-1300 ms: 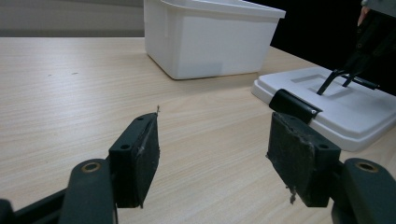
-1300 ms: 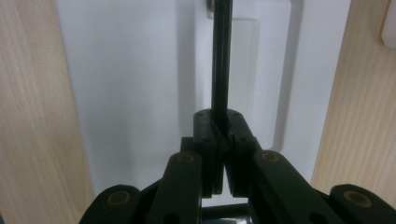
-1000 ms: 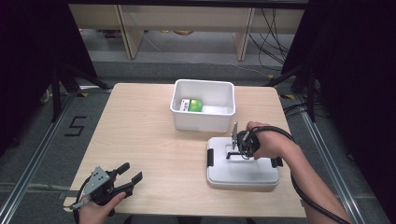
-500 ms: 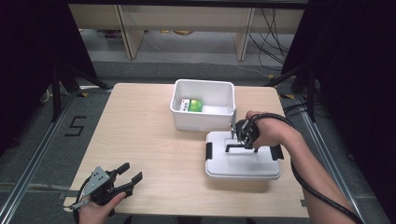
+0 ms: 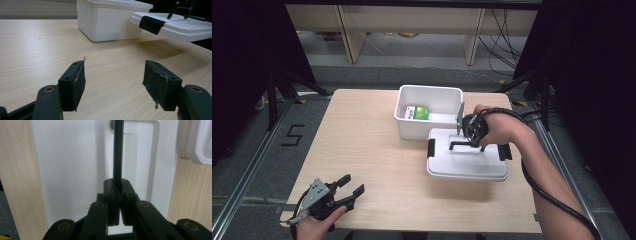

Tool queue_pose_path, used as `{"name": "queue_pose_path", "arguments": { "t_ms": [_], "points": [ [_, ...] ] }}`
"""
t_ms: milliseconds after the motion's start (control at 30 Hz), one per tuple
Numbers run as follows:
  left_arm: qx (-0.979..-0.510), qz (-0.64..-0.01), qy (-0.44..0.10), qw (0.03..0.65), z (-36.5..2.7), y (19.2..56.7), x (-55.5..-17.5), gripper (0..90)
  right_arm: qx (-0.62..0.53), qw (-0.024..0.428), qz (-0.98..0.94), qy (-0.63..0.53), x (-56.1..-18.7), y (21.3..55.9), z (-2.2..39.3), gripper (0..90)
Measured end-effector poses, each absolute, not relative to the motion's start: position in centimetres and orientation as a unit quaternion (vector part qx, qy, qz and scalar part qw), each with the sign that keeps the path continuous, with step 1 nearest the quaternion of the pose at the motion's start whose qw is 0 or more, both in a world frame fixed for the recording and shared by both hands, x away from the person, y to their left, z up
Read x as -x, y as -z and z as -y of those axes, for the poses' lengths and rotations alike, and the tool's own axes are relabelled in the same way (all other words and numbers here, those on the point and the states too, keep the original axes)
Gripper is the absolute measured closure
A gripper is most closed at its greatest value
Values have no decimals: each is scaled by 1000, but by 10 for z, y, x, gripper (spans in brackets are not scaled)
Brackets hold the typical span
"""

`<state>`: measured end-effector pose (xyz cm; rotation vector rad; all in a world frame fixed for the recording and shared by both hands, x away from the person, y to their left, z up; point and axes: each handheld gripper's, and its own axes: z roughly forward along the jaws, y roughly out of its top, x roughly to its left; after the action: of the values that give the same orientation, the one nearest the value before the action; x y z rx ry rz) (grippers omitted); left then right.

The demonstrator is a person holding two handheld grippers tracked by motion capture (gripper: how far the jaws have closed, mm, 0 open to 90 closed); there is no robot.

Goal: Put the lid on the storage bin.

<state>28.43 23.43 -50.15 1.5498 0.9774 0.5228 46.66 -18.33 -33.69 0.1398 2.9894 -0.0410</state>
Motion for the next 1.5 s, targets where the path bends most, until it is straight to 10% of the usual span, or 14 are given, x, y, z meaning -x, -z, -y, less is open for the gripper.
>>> {"name": "queue_pose_path", "arguments": {
  "t_ms": [1500],
  "points": [
    [-664, -415, -223, 580, -234, 501, -284, 333, -31, 94, -995, -11, -458, 287, 169, 854]
  ]
}}
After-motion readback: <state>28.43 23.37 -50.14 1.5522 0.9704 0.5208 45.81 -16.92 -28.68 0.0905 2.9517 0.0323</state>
